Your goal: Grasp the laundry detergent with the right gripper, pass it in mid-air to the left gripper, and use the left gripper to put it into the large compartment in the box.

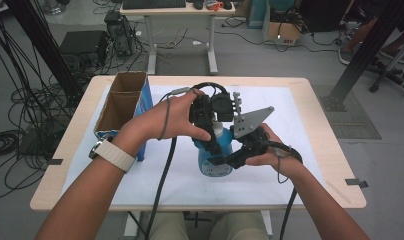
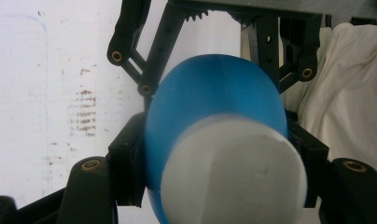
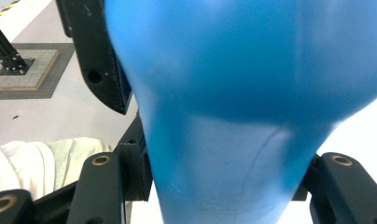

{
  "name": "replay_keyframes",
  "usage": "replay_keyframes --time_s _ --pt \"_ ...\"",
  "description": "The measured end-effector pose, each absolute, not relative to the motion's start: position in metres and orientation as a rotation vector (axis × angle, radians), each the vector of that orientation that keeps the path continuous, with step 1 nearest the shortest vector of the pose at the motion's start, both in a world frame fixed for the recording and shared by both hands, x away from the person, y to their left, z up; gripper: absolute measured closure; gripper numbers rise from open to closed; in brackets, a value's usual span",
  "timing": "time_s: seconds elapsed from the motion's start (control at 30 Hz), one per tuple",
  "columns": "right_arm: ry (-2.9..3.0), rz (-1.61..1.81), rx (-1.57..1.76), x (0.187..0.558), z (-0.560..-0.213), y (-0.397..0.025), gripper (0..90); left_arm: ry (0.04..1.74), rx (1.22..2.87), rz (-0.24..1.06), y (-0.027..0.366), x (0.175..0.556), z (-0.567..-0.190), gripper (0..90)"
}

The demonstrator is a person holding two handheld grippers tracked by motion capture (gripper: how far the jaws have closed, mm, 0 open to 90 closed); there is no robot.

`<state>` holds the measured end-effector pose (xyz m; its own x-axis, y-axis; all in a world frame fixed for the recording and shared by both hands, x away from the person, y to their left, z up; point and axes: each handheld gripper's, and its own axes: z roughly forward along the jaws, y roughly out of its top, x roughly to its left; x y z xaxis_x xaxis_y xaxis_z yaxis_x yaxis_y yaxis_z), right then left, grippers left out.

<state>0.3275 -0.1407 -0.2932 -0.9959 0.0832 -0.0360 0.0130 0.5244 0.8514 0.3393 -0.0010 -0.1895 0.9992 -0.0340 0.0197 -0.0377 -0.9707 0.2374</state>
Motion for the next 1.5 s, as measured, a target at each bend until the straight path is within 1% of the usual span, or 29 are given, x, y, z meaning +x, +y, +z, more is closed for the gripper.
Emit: replay_keyframes --time_s 0.13,0.3,0.37,0.43,0.47,0.53,0.57,0.6,0.67,0.7,0.73,0.8,0.87,0.93,1.03,1.13,1.5 --pt "2.682 1.500 0.091 0.327 -0.295 -0.140 42.3 -0.054 2.908 0.009 -0.001 0.340 -0.191 37.3" --pt "2.678 1.506 0.095 0.328 -0.297 -0.140 42.3 -0.042 2.904 0.022 -0.002 0.339 -0.192 37.3" --pt "2.677 1.508 0.095 0.328 -0.297 -0.140 42.2 -0.079 2.915 0.026 -0.003 0.340 -0.191 37.4" --pt "2.674 1.509 0.096 0.328 -0.297 -0.140 42.1 -0.069 2.918 0.029 -0.003 0.340 -0.191 37.4" --pt "2.671 1.508 0.098 0.328 -0.297 -0.140 41.9 -0.031 2.907 0.033 -0.003 0.337 -0.192 37.4" --pt "2.634 1.515 0.108 0.327 -0.299 -0.141 30.9 -0.058 2.946 0.046 -0.004 0.339 -0.192 37.5" --pt "2.619 1.520 0.112 0.327 -0.299 -0.142 26.8 -0.052 2.950 0.046 -0.003 0.339 -0.193 37.5" --pt "2.619 1.520 0.112 0.327 -0.299 -0.142 26.8 -0.052 2.950 0.046 -0.003 0.339 -0.193 37.5" --pt "2.620 1.521 0.142 0.325 -0.300 -0.149 20.6 -0.075 2.956 0.036 -0.002 0.341 -0.194 37.5" --pt "2.646 1.474 0.166 0.324 -0.302 -0.158 15.3 -0.050 2.960 0.038 0.000 0.341 -0.195 37.5" --pt "2.646 1.474 0.166 0.324 -0.302 -0.158 15.3 -0.021 2.961 0.038 0.002 0.340 -0.195 37.5" --pt "2.680 1.420 0.204 0.325 -0.304 -0.168 12.1 -0.015 2.969 0.031 0.004 0.342 -0.196 37.5" --pt "2.746 1.344 0.298 0.327 -0.306 -0.183 6.6 0.061 2.968 0.022 0.008 0.341 -0.196 37.4" --pt "2.754 1.294 0.334 0.329 -0.307 -0.188 5.1 0.052 2.969 0.040 0.009 0.343 -0.195 37.4" --pt "2.782 1.213 0.411 0.333 -0.306 -0.205 4.1 0.116 2.977 0.052 0.013 0.346 -0.192 37.4" --pt "2.790 1.156 0.376 0.340 -0.305 -0.215 1.9 0.156 2.981 0.077 0.014 0.346 -0.190 37.4" --pt "2.753 1.023 0.483 0.347 -0.286 -0.241 3.4 0.483 2.965 0.149 0.025 0.361 -0.164 37.4"
